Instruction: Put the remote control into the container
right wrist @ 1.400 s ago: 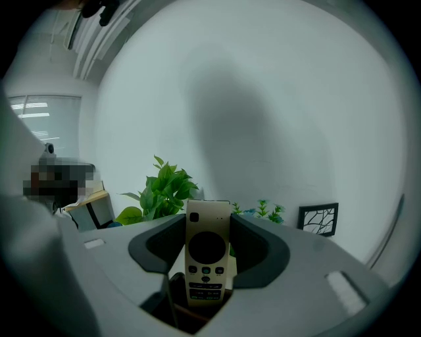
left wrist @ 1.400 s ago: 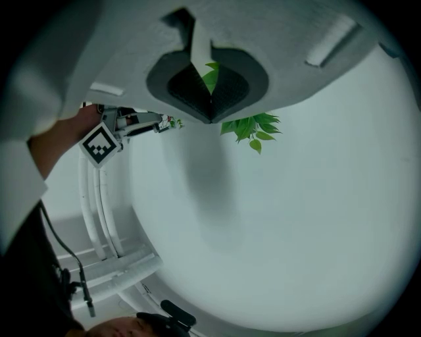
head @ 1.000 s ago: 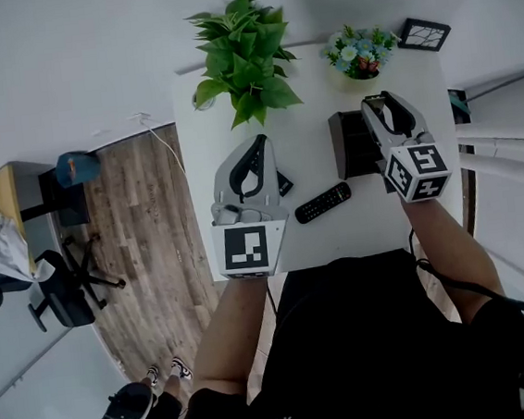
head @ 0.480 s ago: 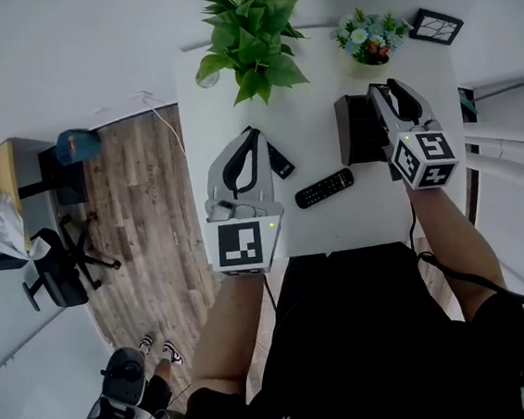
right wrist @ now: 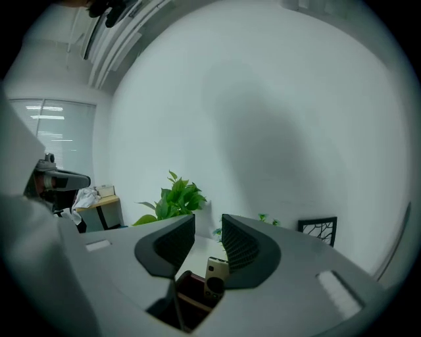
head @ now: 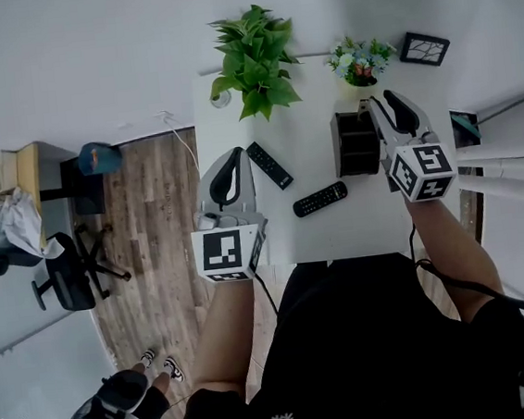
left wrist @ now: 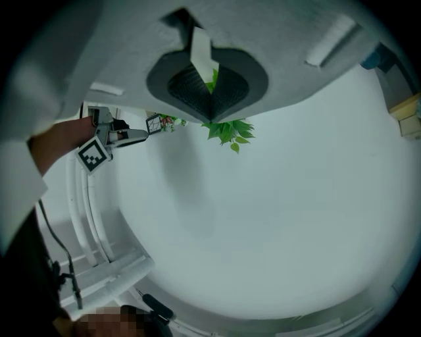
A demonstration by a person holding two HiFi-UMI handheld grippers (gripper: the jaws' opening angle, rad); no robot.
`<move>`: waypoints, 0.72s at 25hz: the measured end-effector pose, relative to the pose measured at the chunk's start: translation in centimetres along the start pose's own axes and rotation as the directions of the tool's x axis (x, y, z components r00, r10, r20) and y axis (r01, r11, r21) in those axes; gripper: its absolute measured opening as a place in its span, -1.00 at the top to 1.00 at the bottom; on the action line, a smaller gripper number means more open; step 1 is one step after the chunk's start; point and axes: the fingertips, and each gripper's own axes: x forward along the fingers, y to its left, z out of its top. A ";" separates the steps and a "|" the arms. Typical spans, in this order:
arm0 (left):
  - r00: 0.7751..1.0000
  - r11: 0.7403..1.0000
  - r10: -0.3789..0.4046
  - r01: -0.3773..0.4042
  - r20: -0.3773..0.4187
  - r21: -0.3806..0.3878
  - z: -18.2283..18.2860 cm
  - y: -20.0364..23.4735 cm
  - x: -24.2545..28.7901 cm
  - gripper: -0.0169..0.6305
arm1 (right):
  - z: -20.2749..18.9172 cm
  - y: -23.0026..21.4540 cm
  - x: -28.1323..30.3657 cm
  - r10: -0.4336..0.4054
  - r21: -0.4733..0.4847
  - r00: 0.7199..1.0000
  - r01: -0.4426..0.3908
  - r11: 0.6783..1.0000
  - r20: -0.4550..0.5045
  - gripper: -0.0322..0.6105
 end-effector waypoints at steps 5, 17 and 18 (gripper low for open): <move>1.000 1.000 0.019 -0.020 0.021 0.023 1.7 -1.5 -1.4 0.95 | 1.1 0.8 -1.9 0.044 0.008 0.999 -0.044 0.999 0.022 0.50; 0.984 0.981 0.179 -0.180 0.023 0.070 2.7 -0.3 -6.2 0.95 | 0.8 6.2 -1.9 0.233 0.004 0.972 -0.233 0.972 0.017 0.52; 0.983 0.980 0.182 -0.183 0.022 0.073 2.6 0.2 -6.4 0.94 | 0.9 7.0 -2.0 0.247 -0.006 0.969 -0.247 0.969 0.016 0.52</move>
